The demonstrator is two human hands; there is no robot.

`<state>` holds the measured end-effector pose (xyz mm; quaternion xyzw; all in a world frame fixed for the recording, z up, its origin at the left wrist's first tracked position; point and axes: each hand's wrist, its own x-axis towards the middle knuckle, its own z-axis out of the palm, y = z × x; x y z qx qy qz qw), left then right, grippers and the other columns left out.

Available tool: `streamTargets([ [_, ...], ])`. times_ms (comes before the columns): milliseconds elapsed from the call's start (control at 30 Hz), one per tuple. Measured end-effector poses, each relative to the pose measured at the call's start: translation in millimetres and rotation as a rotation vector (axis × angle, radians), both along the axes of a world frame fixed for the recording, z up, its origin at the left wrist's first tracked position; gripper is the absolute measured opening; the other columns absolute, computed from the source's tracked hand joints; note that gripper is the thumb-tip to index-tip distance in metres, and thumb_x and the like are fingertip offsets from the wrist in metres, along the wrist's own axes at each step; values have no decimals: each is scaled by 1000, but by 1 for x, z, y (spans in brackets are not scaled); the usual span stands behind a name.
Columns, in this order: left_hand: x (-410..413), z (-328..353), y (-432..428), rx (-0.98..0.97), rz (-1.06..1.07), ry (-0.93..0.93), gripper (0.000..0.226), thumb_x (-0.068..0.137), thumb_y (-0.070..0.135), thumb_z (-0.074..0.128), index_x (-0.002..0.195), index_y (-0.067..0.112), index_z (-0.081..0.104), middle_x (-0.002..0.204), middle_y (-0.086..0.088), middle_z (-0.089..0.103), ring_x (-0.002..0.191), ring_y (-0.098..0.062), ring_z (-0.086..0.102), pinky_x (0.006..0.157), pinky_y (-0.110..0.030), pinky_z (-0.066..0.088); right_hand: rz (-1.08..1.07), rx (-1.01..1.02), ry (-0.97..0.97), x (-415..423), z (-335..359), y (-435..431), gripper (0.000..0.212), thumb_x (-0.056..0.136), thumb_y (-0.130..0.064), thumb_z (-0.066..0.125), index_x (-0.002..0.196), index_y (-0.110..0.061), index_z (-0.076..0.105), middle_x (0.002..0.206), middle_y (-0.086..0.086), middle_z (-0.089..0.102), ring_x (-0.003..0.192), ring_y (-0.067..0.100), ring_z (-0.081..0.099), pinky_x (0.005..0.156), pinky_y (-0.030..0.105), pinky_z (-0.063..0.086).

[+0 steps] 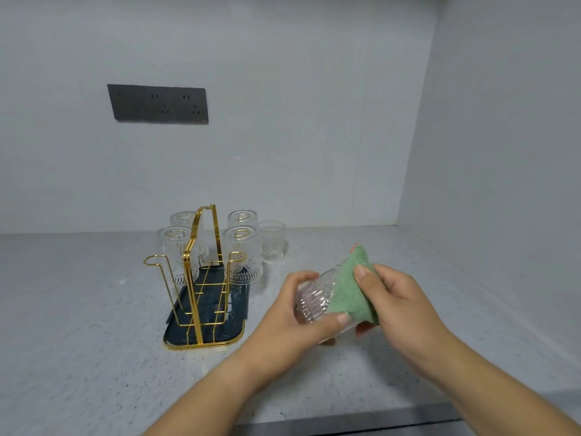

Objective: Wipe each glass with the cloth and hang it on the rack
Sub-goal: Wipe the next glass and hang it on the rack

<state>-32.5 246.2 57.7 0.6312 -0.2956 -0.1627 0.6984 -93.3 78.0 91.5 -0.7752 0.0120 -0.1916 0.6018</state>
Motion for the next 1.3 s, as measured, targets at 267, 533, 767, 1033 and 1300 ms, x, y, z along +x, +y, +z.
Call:
streamTargets([
  [267, 4, -12, 7, 97, 108, -364, 64, 82, 11, 88, 138, 21, 58, 123, 5, 71, 110, -7, 69, 93, -23, 56, 83, -8, -6, -6, -1, 2, 46, 92, -47, 52, 88, -5, 71, 79, 21, 69, 69, 36, 62, 70, 59, 54],
  [533, 0, -4, 4, 324, 159, -581, 73, 87, 35, 82, 149, 36, 43, 141, 20, 54, 130, 4, 53, 108, -13, 42, -29, -58, 25, 0, 1, -1, 44, 104, -35, 49, 87, 1, 68, 71, 22, 65, 63, 37, 59, 58, 54, 52],
  [767, 2, 3, 8, 414, 96, -516, 63, 82, 31, 86, 135, 30, 53, 123, 10, 69, 111, -7, 68, 99, -29, 54, 29, -85, 26, -3, -5, 3, 41, 103, -31, 53, 74, -5, 65, 64, 3, 58, 61, 18, 55, 62, 39, 46],
  [1033, -1, -16, 9, 148, 172, -106, 63, 75, 18, 93, 125, 26, 56, 116, 5, 73, 103, -8, 72, 85, -20, 55, -157, 347, 16, 11, 12, -7, 51, 108, -44, 39, 106, -4, 71, 87, 18, 79, 75, 28, 73, 59, 42, 51],
  [1300, 16, -11, 0, -340, 125, 297, 92, 59, 23, 92, 141, 5, 52, 110, -9, 77, 99, -23, 75, 92, -42, 55, -8, 906, 92, 10, -28, 2, 63, 104, -58, 26, 132, -13, 61, 123, 17, 73, 121, 36, 65, 81, 53, 57],
])
